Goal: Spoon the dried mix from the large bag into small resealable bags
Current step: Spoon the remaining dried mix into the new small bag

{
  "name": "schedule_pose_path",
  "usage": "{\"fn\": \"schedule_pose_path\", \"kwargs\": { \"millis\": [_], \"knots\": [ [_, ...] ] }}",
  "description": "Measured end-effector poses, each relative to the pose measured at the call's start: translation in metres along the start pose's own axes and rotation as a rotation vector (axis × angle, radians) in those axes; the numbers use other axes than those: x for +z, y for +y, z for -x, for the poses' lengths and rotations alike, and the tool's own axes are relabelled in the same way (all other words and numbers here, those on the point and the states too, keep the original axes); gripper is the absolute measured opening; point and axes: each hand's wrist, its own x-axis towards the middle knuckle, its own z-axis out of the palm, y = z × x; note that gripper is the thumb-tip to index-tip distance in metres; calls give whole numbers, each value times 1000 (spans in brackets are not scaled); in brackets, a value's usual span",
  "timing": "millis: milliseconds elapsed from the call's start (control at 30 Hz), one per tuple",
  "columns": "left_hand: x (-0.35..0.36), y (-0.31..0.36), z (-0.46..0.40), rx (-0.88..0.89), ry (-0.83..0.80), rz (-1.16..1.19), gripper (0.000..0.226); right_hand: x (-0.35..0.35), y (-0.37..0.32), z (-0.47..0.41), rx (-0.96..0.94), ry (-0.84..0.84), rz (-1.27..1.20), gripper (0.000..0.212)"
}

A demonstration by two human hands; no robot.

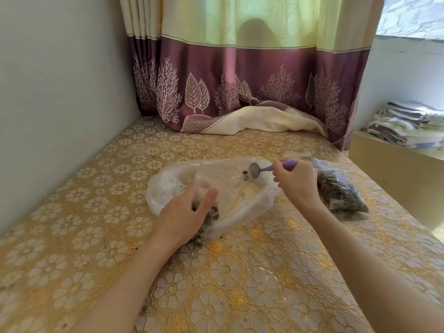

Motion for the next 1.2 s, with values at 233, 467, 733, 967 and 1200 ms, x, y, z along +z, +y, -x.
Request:
{"fn": "schedule_pose_path", "kwargs": {
  "millis": [233, 467, 733, 967, 1200],
  "knots": [
    [0, 0, 0, 5, -10, 2, 105, 3, -13, -31, 318, -127, -222, 24],
    [-1, -1, -1, -12, -34, -16, 109, 4, -9, -44, 564, -148, -486, 17],
    [-1, -1, -1, 2, -14, -25, 109, 16, -5, -30, 545, -170, -552, 22],
    [0, -2, -2, 9, -16, -9, 107, 8, 2, -15, 598, -153, -766, 26],
    [0, 0, -1, 2, -26, 8, 101, -4, 15, -10, 596, -170, -780, 25]
  ]
}}
